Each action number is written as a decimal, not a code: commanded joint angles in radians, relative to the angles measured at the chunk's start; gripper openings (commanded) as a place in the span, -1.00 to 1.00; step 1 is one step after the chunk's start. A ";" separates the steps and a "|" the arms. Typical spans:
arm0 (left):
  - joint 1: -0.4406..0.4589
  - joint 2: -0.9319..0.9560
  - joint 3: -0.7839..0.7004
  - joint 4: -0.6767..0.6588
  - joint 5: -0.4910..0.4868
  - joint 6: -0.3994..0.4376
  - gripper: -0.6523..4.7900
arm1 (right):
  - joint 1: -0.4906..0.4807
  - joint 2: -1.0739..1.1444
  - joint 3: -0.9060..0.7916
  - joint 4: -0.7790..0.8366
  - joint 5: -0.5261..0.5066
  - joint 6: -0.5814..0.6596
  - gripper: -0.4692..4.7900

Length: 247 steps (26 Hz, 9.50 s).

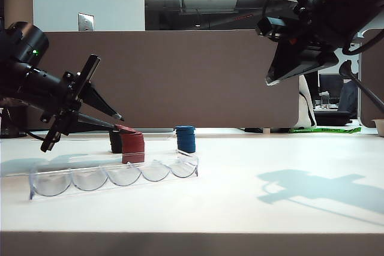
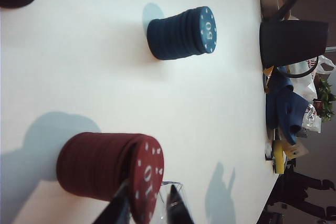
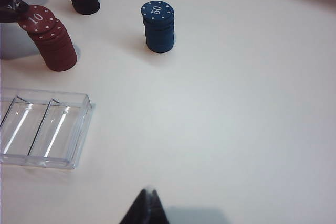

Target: Pick up the chip in the box and place it on the pile of chips with the same color.

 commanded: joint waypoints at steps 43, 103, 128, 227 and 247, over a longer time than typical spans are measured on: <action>0.003 -0.004 0.001 -0.016 -0.087 0.005 -0.07 | 0.000 -0.003 0.003 0.006 0.002 -0.003 -0.84; -0.084 -1.154 -0.419 -0.187 -0.772 0.673 -0.78 | -0.331 -1.209 -0.360 -0.335 0.220 -0.065 -0.84; -0.100 -1.564 -0.424 -0.661 -0.841 0.744 -0.78 | -0.335 -1.212 -0.597 0.027 0.151 -0.003 -0.84; 0.055 -1.828 -0.993 -0.196 -0.823 0.740 -0.78 | -0.472 -1.212 -0.689 0.059 0.046 -0.003 -0.84; 0.055 -1.828 -0.993 -0.203 -0.823 0.740 -0.78 | -0.472 -1.212 -0.689 0.046 0.045 -0.003 -0.84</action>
